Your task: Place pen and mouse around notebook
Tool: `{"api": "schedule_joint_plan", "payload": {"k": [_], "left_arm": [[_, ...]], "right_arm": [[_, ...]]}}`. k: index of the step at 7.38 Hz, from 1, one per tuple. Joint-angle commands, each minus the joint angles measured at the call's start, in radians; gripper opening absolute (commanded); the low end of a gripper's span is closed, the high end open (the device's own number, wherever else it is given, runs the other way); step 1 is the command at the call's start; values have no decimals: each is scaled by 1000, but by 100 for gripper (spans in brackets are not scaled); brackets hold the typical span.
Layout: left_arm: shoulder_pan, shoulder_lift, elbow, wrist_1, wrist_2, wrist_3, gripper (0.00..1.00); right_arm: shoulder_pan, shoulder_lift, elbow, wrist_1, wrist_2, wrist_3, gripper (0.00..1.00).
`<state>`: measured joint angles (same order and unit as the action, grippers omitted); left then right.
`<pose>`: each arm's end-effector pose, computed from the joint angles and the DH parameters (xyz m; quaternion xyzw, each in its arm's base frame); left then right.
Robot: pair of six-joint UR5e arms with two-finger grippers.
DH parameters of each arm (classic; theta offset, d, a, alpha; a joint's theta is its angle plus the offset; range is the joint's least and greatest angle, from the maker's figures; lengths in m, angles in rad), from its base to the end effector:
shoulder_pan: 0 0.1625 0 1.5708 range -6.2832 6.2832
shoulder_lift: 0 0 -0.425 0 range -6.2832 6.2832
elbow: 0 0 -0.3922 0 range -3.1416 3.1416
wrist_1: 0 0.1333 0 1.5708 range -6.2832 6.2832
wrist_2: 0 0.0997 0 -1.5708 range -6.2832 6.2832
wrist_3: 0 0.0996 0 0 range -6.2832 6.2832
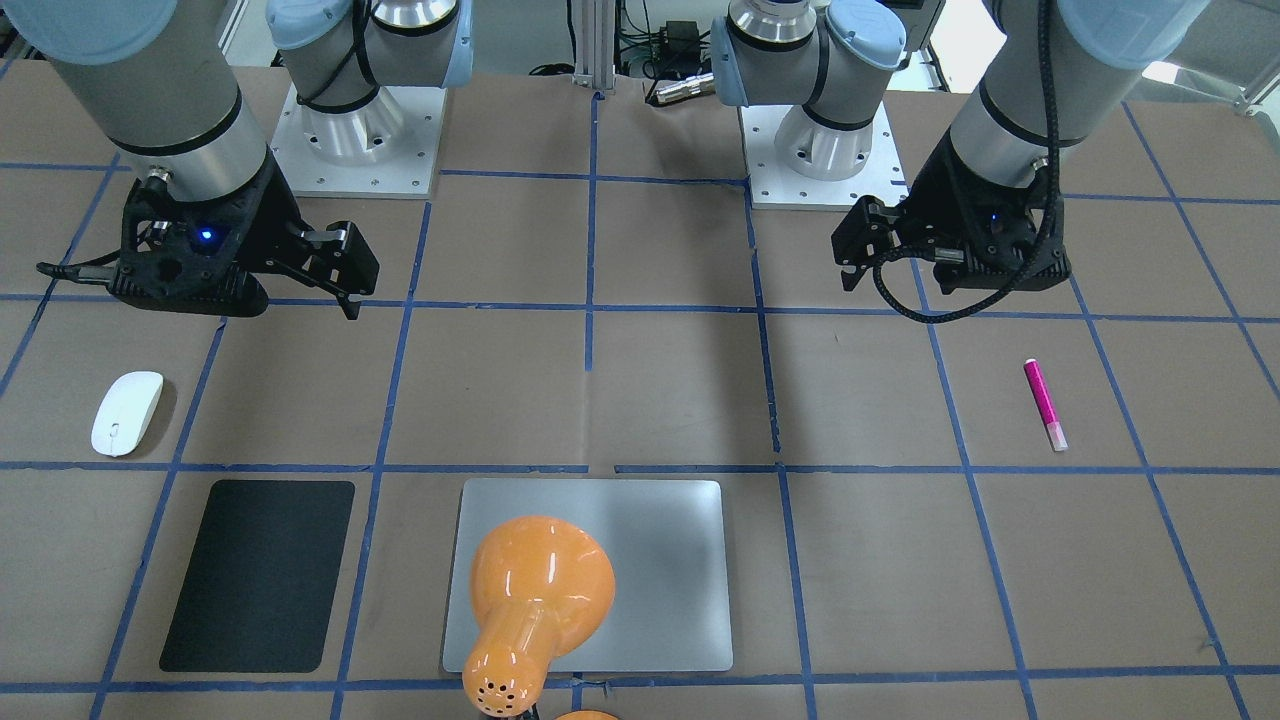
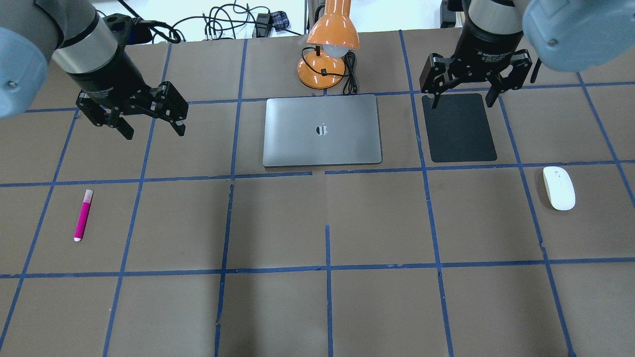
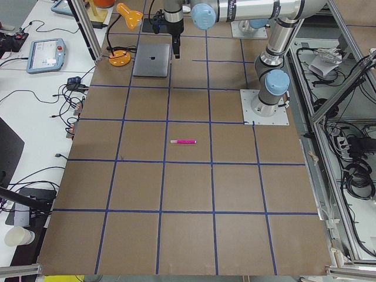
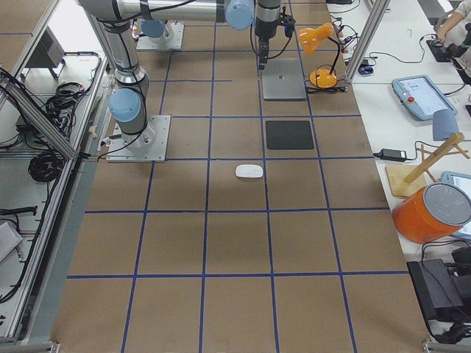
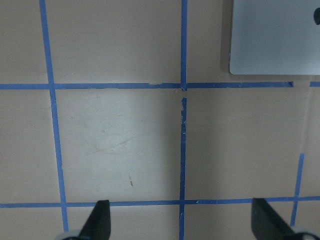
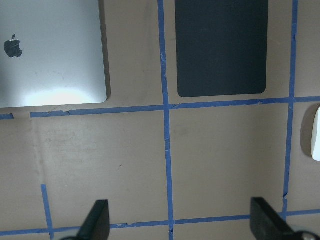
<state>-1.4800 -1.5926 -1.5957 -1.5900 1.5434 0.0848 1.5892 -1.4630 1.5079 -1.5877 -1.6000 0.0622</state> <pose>-0.0907 -0.5043 0.4632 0.0034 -0.9994 -0.0316 0.0165 0.1402 -0.5319 0.4651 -0.0217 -0.9996 -0.0134 0.0152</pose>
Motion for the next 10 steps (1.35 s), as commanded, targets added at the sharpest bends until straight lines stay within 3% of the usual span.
{"api": "schedule_joint_plan", "payload": {"k": [1, 10], "left_arm": [[3, 8, -3, -2, 1, 6, 100], [55, 3, -10, -7, 1, 10, 100]], "right_arm": [[0, 0, 0, 0, 2, -1, 100], [0, 0, 0, 0, 2, -1, 100]]}}
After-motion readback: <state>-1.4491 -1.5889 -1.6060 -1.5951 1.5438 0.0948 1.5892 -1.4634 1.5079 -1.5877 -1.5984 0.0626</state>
